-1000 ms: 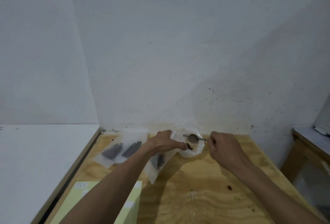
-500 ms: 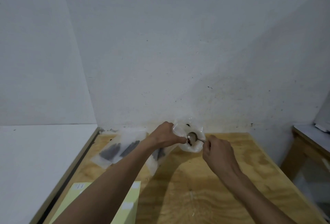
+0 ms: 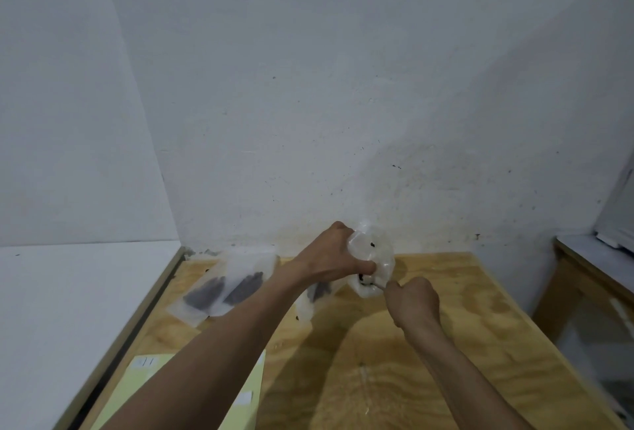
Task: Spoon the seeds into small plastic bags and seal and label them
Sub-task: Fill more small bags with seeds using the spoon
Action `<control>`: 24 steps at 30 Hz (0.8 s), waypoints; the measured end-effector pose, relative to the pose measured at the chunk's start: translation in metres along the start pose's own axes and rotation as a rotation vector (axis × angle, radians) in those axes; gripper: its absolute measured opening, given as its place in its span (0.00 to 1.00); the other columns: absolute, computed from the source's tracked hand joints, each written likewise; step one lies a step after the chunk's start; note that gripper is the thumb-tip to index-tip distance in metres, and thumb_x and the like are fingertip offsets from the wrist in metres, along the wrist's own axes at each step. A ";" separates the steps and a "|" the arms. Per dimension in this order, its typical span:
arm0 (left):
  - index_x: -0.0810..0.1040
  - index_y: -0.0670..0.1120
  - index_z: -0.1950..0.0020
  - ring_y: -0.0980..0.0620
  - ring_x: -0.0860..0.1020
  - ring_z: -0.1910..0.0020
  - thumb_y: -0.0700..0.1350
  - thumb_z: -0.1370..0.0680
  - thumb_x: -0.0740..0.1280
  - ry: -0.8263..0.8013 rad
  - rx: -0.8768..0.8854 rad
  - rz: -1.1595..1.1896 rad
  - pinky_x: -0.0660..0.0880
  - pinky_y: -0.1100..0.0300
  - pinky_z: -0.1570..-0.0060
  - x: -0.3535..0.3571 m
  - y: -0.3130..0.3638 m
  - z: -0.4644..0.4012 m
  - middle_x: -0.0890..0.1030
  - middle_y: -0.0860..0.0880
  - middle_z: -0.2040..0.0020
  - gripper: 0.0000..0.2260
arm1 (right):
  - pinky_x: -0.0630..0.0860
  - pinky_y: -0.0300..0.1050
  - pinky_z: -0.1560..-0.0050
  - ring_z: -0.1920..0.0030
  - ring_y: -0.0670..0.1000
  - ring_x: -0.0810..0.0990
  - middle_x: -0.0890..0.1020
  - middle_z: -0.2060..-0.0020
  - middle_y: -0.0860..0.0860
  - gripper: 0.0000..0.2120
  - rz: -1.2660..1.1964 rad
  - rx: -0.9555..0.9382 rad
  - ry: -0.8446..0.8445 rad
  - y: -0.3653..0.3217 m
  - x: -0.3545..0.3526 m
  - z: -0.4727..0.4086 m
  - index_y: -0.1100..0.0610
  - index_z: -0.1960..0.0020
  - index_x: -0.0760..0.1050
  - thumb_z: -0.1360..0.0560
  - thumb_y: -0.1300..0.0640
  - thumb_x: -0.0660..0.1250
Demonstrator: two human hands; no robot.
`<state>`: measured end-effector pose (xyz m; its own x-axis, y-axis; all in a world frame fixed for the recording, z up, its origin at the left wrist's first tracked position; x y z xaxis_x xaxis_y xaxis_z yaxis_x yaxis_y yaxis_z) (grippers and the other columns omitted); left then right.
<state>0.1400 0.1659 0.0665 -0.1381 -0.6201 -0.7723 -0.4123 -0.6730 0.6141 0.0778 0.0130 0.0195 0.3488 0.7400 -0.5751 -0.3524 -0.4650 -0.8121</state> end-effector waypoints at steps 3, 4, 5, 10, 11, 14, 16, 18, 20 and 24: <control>0.80 0.44 0.49 0.59 0.74 0.59 0.55 0.31 0.77 0.007 -0.016 -0.010 0.72 0.63 0.63 -0.005 -0.005 -0.002 0.76 0.48 0.47 0.19 | 0.65 0.40 0.72 0.72 0.53 0.74 0.75 0.72 0.54 0.20 -0.030 0.057 -0.004 0.009 0.008 0.001 0.61 0.69 0.71 0.20 0.56 0.65; 0.81 0.42 0.53 0.58 0.74 0.63 0.56 0.31 0.77 0.017 -0.030 0.000 0.71 0.62 0.66 -0.005 -0.006 -0.004 0.77 0.46 0.51 0.18 | 0.64 0.40 0.73 0.71 0.52 0.73 0.76 0.71 0.54 0.19 -0.033 0.058 -0.017 0.010 0.010 0.003 0.61 0.68 0.72 0.19 0.56 0.64; 0.80 0.41 0.57 0.56 0.73 0.67 0.56 0.32 0.76 0.022 -0.034 0.018 0.70 0.60 0.69 -0.005 -0.004 -0.005 0.78 0.45 0.56 0.19 | 0.64 0.40 0.73 0.71 0.52 0.74 0.77 0.70 0.54 0.17 -0.053 0.065 -0.028 0.010 0.013 0.006 0.62 0.65 0.75 0.19 0.56 0.64; 0.77 0.42 0.65 0.55 0.72 0.73 0.55 0.34 0.76 -0.004 -0.053 0.107 0.67 0.60 0.72 -0.004 0.008 -0.011 0.77 0.52 0.68 0.17 | 0.68 0.40 0.71 0.65 0.55 0.79 0.81 0.63 0.57 0.11 -0.257 0.198 -0.072 0.007 0.022 0.012 0.66 0.51 0.79 0.19 0.59 0.63; 0.77 0.44 0.66 0.57 0.72 0.75 0.52 0.32 0.76 -0.001 -0.057 0.142 0.67 0.63 0.74 -0.007 0.005 -0.010 0.76 0.54 0.71 0.14 | 0.68 0.41 0.70 0.65 0.56 0.78 0.81 0.62 0.57 0.11 -0.299 0.220 -0.080 0.006 0.021 0.011 0.67 0.50 0.79 0.19 0.59 0.63; 0.76 0.49 0.66 0.62 0.71 0.78 0.47 0.28 0.76 0.015 -0.075 0.213 0.65 0.70 0.76 -0.013 -0.007 -0.005 0.75 0.58 0.75 0.11 | 0.67 0.43 0.70 0.69 0.54 0.72 0.78 0.64 0.57 0.12 -0.399 0.258 -0.106 0.007 0.014 0.007 0.70 0.50 0.80 0.20 0.62 0.62; 0.79 0.48 0.63 0.63 0.73 0.77 0.47 0.27 0.77 0.040 -0.092 0.247 0.67 0.71 0.75 -0.014 -0.017 -0.001 0.77 0.58 0.73 0.09 | 0.65 0.43 0.71 0.71 0.53 0.70 0.75 0.68 0.56 0.11 -0.412 0.258 -0.119 0.008 0.009 0.003 0.69 0.53 0.80 0.21 0.62 0.63; 0.80 0.47 0.62 0.63 0.73 0.76 0.48 0.27 0.77 0.037 -0.119 0.269 0.67 0.71 0.74 -0.014 -0.024 0.002 0.77 0.57 0.72 0.09 | 0.67 0.43 0.71 0.72 0.52 0.71 0.74 0.70 0.54 0.09 -0.402 0.229 -0.148 0.006 0.004 -0.001 0.65 0.57 0.79 0.22 0.63 0.63; 0.77 0.48 0.66 0.62 0.71 0.76 0.47 0.27 0.77 0.029 -0.140 0.285 0.65 0.71 0.74 -0.013 -0.032 0.004 0.75 0.58 0.75 0.11 | 0.71 0.43 0.71 0.71 0.51 0.72 0.74 0.70 0.53 0.07 -0.389 0.180 -0.172 0.005 0.001 -0.004 0.62 0.58 0.77 0.22 0.63 0.64; 0.76 0.51 0.67 0.65 0.73 0.77 0.43 0.25 0.75 0.038 -0.141 0.315 0.65 0.74 0.74 -0.017 -0.038 0.009 0.75 0.61 0.76 0.13 | 0.67 0.39 0.76 0.71 0.51 0.71 0.75 0.67 0.54 0.11 -0.328 0.102 -0.155 0.000 -0.005 -0.006 0.67 0.57 0.80 0.22 0.67 0.61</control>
<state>0.1504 0.2056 0.0548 -0.2044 -0.8188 -0.5364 -0.2262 -0.4936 0.8397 0.0816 0.0064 0.0219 0.3253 0.9099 -0.2576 -0.3312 -0.1455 -0.9323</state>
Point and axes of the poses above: each hand's wrist, its own z-axis away from the middle knuckle, its own x-axis out of the palm, y = z × x, the point moved 1 cm from there along -z, towards the middle knuckle
